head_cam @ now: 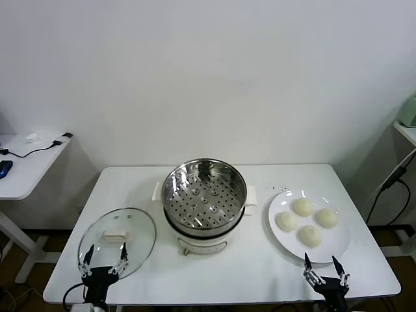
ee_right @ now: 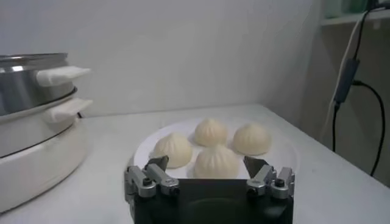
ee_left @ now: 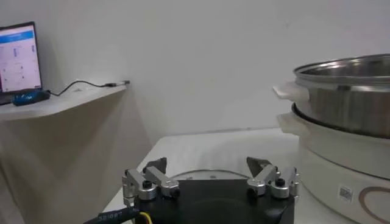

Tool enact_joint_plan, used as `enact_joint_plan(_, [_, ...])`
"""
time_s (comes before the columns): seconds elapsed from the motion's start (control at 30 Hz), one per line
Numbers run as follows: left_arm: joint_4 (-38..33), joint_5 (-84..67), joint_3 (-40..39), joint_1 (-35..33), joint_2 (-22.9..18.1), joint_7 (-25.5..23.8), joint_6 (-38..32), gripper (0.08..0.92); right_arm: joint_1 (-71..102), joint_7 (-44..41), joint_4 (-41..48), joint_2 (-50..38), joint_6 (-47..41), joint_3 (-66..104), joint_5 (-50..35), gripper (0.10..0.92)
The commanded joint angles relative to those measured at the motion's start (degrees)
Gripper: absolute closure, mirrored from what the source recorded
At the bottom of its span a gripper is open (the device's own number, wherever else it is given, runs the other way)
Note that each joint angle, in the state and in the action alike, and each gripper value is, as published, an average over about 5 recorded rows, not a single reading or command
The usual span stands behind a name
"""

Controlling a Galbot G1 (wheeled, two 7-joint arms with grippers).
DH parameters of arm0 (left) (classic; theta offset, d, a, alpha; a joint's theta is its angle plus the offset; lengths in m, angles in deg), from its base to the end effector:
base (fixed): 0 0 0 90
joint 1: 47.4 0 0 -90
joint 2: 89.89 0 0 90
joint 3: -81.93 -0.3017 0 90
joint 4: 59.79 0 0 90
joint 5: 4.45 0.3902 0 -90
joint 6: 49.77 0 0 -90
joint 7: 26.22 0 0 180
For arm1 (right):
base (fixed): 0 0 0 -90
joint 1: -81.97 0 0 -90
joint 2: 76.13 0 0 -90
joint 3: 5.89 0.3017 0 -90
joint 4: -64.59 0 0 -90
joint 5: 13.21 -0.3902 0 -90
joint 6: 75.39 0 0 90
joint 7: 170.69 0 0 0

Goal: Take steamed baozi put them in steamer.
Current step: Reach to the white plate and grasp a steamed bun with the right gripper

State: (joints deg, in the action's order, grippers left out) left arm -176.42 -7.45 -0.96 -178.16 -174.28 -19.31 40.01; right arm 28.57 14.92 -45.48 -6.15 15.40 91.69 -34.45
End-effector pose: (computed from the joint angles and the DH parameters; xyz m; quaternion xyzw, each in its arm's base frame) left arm 0.1825 0.0554 -0.3184 0.0872 -0.9881 -0.0561 0.1138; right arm 0.2075 -0.1029 -0.3299 -0.0479 -0.9909 0.0070 0.1252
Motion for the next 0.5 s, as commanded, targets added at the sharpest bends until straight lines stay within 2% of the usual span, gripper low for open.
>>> enact_joint_plan(0.03, [-0.1,0.1,0.0,0.0,0.1,0.0,0.1,0.177,-16.0,-3.2,0.8,-8.2,-11.8,3.9,-2.2,0.203])
enact_joint_plan(0.17, [-0.5,0.0,-0.5,0.0,0.3,0.3,0.3,0.177,-28.6,-4.5,5.9,-16.4,-20.3,0.1,-2.5,0.203])
enact_joint_plan(0.27, [-1.0,-0.1,-1.0,0.0,0.4,0.3,0.4,0.177,-38.8,-9.0,12.5,-22.6,-25.5,-6.3,-0.1,0.203])
enact_joint_plan(0.37, [-1.2,-0.1,-1.5,0.0,0.4,0.5,0.5,0.177,-48.3,-17.7,19.9,-28.2,-26.8,-14.9,5.0,0.203])
enact_joint_plan(0.5, [-1.4,-0.1,-2.2,-0.1,0.4,1.0,0.6,0.177,-57.3,-34.3,28.6,-36.0,-20.5,-27.8,13.7,0.203])
